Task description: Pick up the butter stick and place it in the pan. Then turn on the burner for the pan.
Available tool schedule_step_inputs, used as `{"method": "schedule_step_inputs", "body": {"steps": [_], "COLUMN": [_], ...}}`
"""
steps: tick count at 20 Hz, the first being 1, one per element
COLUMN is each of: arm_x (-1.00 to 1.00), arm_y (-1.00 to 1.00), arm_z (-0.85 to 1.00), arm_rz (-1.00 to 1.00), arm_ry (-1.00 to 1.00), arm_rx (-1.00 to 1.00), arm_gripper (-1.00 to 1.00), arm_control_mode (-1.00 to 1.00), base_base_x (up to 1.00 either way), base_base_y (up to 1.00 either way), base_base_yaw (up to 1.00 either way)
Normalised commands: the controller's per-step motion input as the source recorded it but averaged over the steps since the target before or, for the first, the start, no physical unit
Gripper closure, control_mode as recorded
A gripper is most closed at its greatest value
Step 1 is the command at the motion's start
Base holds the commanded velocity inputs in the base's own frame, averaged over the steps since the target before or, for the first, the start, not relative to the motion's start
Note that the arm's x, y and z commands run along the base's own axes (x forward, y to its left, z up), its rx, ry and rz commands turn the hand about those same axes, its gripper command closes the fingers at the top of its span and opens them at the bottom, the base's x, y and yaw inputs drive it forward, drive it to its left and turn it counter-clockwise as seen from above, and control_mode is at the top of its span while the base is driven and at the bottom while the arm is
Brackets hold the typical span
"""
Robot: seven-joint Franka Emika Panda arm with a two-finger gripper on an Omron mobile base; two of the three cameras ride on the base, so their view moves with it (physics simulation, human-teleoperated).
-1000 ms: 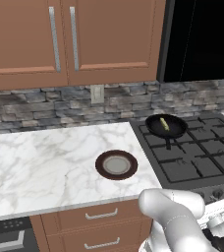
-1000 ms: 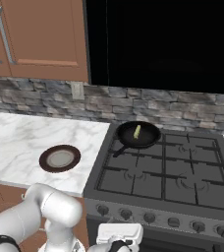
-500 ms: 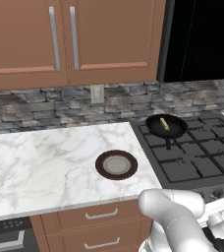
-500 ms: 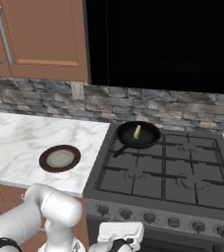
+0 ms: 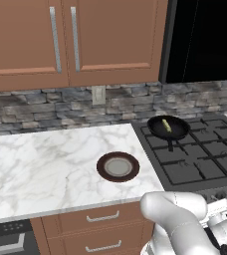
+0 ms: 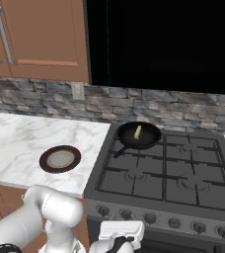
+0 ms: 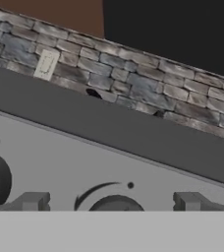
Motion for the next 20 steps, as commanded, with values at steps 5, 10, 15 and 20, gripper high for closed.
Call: {"method": "schedule_step_inputs", "body": {"steps": [5,10,15,20], "arm_x": [0.17,0.09,0.03,0.08], "arm_y": [-0.01,-0.09,-0.12,-0.01], "arm_z": [-0.12,-0.17,-0.22,-0.07], "arm_rz": [0.00,0.00,0.00,0.00], "arm_ry": [0.00,0.00,0.00,0.00], "arm_rx": [0.00,0.00,0.00,0.00], "arm_gripper": [-1.00,-1.00,-1.00,-1.00], "arm_control_mode": [-1.00,-1.00,-1.00,-1.00], "base_base_x": [0.00,0.00,0.00,0.00], "base_base_y": [0.00,0.00,0.00,0.00], "base_base_yaw": [0.00,0.00,0.00,0.00]}}
